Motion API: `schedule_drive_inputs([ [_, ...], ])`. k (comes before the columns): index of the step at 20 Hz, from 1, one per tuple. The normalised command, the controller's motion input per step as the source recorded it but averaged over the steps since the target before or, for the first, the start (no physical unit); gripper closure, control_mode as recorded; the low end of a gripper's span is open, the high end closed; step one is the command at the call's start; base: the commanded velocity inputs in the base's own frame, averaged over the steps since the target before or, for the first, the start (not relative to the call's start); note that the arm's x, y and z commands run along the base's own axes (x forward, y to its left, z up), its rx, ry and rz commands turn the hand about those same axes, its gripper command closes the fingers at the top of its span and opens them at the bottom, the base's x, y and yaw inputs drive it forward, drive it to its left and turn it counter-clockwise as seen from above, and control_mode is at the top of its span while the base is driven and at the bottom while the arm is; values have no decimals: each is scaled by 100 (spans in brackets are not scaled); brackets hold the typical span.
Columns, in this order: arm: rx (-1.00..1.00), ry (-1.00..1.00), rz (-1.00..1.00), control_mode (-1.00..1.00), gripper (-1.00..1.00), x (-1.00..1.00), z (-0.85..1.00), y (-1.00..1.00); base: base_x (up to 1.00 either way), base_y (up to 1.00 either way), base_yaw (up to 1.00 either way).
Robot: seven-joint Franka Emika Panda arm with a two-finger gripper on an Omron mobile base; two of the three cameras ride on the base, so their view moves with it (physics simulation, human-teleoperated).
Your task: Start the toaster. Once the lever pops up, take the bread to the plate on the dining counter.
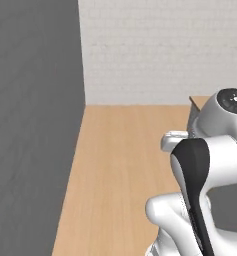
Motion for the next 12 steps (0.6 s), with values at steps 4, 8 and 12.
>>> schedule_drive_inputs([
  [4, 0, 0, 0, 100, 100, 0, 0, 0, 100, 10, -28],
  [8, 0, 0, 0, 100, 100, 0, 0, 0, 100, 3, -25],
  [12, 0, 0, 0, 100, 100, 0, 0, 0, 100, 0, -23],
])
